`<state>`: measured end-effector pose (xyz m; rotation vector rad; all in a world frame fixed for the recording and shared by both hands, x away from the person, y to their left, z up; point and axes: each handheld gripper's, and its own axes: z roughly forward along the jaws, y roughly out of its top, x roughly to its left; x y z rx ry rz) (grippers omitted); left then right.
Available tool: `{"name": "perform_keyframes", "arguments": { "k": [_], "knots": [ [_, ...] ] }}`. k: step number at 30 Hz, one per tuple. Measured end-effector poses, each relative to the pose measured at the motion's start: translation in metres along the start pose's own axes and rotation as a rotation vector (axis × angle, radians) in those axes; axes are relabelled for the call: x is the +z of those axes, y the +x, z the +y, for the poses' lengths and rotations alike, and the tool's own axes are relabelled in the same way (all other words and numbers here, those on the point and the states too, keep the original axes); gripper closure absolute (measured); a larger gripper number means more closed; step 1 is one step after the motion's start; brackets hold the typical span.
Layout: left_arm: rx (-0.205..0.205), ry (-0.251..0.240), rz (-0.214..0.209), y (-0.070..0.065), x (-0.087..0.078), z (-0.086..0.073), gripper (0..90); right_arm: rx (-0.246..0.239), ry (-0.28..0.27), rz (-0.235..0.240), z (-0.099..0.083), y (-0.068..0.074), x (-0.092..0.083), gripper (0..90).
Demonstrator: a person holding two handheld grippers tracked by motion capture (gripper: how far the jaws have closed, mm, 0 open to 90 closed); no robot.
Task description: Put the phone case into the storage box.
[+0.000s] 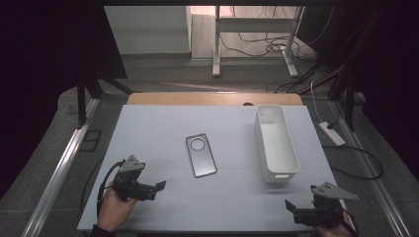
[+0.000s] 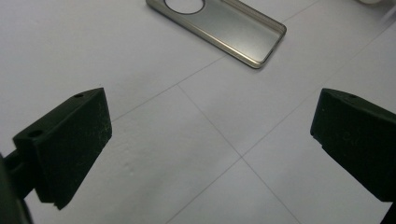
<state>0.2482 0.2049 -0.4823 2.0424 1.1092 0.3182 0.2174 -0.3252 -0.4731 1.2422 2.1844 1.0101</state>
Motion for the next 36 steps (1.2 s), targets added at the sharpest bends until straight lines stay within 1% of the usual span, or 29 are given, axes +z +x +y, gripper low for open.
{"name": "perform_keyframes", "arguments": {
  "k": [7,10,15,22,25,27,28,31,33,36],
  "knots": [
    [0.016,0.001,-0.006,-0.001,0.006,0.012,0.0,0.000,0.001,0.001,0.000,0.000,0.000,0.0],
    [0.020,0.002,-0.021,-0.001,0.010,0.017,0.0,0.001,0.001,0.003,0.000,0.000,0.000,0.0],
    [0.030,0.006,-0.031,-0.001,0.017,0.026,0.0,0.000,0.001,0.004,0.000,0.000,0.000,0.0],
    [0.048,0.027,-0.038,-0.001,0.028,0.037,0.0,0.000,0.001,0.006,0.000,0.000,0.000,0.0],
    [0.067,0.038,-0.041,0.000,0.033,0.042,0.0,-0.002,0.003,0.006,0.000,0.000,0.000,0.0],
    [0.063,0.039,-0.043,-0.001,0.035,0.044,0.0,-0.003,0.004,0.006,0.000,0.000,0.001,0.0],
    [0.070,0.044,-0.044,0.000,0.036,0.046,0.0,-0.003,0.004,0.006,0.000,0.000,0.001,0.0],
    [0.071,0.049,-0.049,-0.001,0.040,0.050,0.0,-0.003,0.004,0.006,0.000,0.000,0.001,0.0],
    [0.082,0.054,-0.055,-0.002,0.045,0.055,0.0,-0.003,0.005,0.006,0.000,0.000,0.001,0.0],
    [0.080,0.059,-0.061,-0.003,0.048,0.057,0.0,-0.004,0.005,0.007,0.000,0.000,0.001,0.0]
  ]
}}
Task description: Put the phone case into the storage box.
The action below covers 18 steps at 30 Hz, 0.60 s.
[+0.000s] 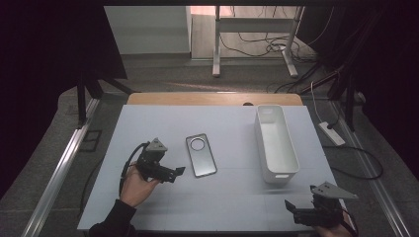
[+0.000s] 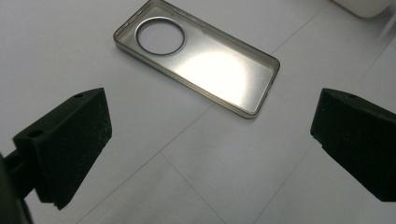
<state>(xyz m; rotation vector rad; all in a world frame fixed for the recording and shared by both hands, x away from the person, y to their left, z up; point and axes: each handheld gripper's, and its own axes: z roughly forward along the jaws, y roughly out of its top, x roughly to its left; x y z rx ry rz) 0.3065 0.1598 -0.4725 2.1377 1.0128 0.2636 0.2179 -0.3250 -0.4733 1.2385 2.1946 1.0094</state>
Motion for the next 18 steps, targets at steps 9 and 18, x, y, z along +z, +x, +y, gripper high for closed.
{"name": "perform_keyframes", "arguments": {
  "k": [9,18],
  "knots": [
    [0.021,0.013,-0.009,-0.001,0.015,0.014,0.0,-0.001,0.001,0.001,0.000,0.000,0.000,0.0],
    [0.036,0.038,-0.016,-0.003,0.031,0.027,0.0,-0.002,0.002,0.002,0.000,0.000,0.000,0.0]
  ]
}}
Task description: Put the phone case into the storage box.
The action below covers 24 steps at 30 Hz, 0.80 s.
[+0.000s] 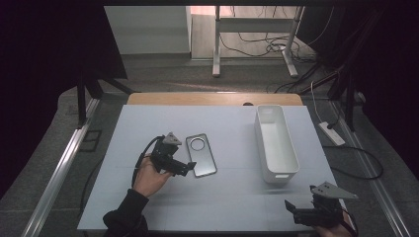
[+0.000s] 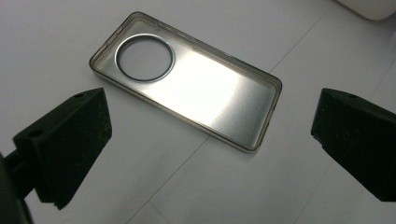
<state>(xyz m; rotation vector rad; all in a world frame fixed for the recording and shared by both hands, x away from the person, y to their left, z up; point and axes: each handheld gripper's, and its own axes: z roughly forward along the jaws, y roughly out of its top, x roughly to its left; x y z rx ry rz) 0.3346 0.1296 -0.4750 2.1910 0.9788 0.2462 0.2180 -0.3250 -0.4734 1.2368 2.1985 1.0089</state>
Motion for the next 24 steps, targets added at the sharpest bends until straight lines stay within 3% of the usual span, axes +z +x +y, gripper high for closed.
{"name": "perform_keyframes", "arguments": {
  "k": [14,24],
  "knots": [
    [0.003,0.015,-0.026,0.002,0.022,0.017,0.0,-0.001,0.003,0.001,0.000,0.000,0.000,0.0],
    [0.021,0.046,-0.017,-0.001,0.036,0.026,0.0,-0.004,0.006,0.000,0.000,0.000,0.000,0.0]
  ]
}}
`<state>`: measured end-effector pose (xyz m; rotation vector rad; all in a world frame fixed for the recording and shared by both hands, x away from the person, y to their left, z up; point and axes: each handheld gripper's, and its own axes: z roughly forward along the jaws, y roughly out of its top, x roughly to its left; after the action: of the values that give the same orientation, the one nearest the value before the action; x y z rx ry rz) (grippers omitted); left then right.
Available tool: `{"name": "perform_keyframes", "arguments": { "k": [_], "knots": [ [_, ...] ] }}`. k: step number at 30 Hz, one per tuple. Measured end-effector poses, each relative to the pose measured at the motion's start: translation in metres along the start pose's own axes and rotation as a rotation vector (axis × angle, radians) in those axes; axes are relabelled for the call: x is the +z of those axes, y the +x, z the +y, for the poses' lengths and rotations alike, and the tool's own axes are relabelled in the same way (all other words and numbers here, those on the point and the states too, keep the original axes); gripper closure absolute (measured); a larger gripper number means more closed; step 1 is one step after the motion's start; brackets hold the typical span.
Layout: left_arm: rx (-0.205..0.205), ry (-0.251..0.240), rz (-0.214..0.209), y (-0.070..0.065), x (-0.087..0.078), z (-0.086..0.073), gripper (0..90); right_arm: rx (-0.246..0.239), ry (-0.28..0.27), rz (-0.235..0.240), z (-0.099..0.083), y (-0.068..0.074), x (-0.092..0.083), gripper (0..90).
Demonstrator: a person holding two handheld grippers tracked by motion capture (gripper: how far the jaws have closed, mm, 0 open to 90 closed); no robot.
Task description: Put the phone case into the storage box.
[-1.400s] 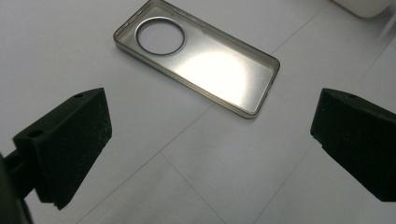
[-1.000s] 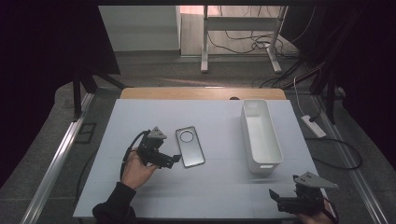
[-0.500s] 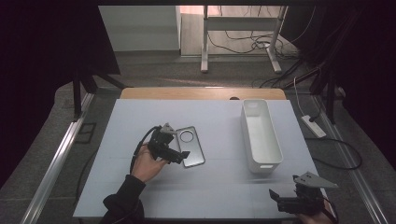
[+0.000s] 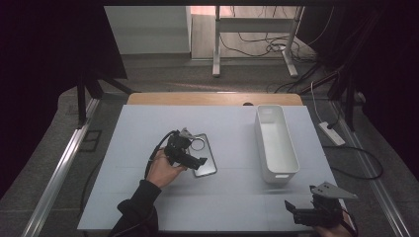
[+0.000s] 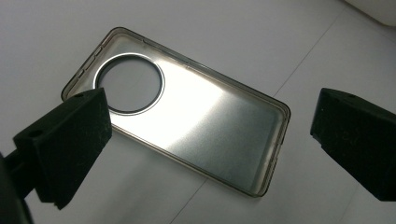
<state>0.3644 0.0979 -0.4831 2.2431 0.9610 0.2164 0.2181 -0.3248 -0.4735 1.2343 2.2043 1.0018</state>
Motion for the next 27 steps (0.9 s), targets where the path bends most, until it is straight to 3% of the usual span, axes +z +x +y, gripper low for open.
{"name": "perform_keyframes", "arguments": {
  "k": [4,5,10,16,18,22,27],
  "knots": [
    [0.014,0.029,0.018,-0.003,0.002,0.000,3.7,-0.005,0.001,0.001,0.000,0.000,0.000,0.0],
    [0.014,0.031,0.026,-0.003,0.002,-0.001,8.1,-0.007,0.002,0.002,0.000,0.000,0.000,0.0],
    [-0.002,0.024,-0.018,-0.001,-0.002,-0.003,44.1,-0.012,0.002,-0.003,0.000,0.001,0.000,0.0],
    [-0.004,0.030,-0.045,-0.001,-0.004,-0.007,76.5,-0.012,0.003,-0.001,0.000,0.001,0.000,0.0],
    [0.011,0.028,-0.037,-0.002,-0.004,-0.007,85.5,-0.010,0.003,0.000,0.000,0.001,0.000,0.0],
    [0.046,0.025,-0.026,-0.006,-0.004,-0.009,88.8,-0.012,0.007,0.001,0.000,0.001,0.001,0.0],
    [0.044,0.055,-0.024,-0.007,0.003,-0.012,88.8,-0.014,0.010,0.004,0.000,0.001,0.001,0.0]
  ]
}}
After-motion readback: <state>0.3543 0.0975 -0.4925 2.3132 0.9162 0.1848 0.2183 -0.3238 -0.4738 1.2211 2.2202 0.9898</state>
